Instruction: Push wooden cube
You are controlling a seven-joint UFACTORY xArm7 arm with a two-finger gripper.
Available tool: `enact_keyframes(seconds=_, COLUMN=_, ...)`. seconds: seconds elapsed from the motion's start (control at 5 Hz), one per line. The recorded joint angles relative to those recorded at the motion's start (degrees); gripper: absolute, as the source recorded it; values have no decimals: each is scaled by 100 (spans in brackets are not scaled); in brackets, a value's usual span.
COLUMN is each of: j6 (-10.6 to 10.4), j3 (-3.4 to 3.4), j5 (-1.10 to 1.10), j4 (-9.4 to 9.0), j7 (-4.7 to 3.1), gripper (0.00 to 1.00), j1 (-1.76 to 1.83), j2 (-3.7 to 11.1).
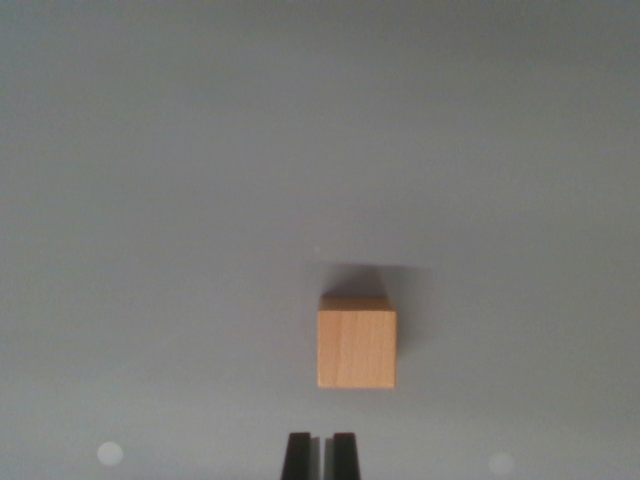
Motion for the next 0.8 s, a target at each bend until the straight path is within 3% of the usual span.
enact_keyframes(seconds=0.2, j6=0, j3=0, j5=0, j4=0, j7=0, gripper=0, j1=0, j2=0)
enact_keyframes(seconds=0.4, j6=-250, j3=-5, j5=-21, j4=-253, j7=10, gripper=0, j1=-7, j2=-12)
enact_keyframes(seconds=0.6, j6=-250, j3=-5, j5=-21, j4=-253, j7=10, gripper=0, j1=-7, j2=-12)
enact_keyframes(seconds=0.8, j6=-507, j3=-9, j5=-42, j4=-514, j7=19, gripper=0, j1=-15, j2=-25)
